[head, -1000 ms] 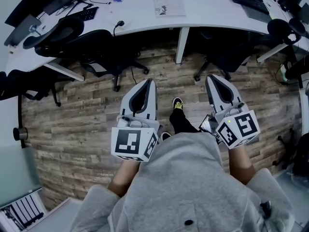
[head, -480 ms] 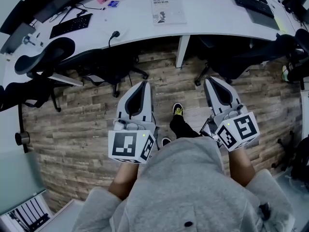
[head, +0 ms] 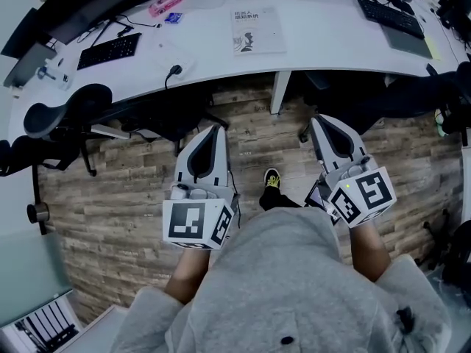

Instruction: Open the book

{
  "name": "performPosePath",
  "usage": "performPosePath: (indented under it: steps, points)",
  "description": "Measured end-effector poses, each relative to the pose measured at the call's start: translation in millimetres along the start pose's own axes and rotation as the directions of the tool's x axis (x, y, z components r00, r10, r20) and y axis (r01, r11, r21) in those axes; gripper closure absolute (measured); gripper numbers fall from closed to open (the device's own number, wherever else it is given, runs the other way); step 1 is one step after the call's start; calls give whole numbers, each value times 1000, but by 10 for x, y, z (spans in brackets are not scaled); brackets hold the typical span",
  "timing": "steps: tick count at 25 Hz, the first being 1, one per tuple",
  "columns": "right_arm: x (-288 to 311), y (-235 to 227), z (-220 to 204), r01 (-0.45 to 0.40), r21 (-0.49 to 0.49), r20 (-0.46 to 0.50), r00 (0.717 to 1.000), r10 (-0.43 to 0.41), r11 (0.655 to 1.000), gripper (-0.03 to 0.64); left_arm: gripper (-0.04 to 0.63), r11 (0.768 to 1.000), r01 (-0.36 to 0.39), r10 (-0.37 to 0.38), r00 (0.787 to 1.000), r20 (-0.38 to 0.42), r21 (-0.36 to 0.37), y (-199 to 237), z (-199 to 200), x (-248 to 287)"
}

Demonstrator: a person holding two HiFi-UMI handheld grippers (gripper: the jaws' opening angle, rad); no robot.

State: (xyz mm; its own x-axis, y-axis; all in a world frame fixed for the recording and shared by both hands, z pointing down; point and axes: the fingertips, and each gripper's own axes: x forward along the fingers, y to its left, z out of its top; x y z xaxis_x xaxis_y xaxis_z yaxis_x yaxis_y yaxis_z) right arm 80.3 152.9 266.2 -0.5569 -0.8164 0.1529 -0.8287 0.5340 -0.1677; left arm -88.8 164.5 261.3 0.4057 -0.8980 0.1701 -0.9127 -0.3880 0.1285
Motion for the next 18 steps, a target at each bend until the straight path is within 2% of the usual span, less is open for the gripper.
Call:
performPosePath:
  steps: [18]
  points:
    - [299,-581,128,-54,17,15,998,54,998,591,586,999,-33,33,999,3,26,-139,138,630]
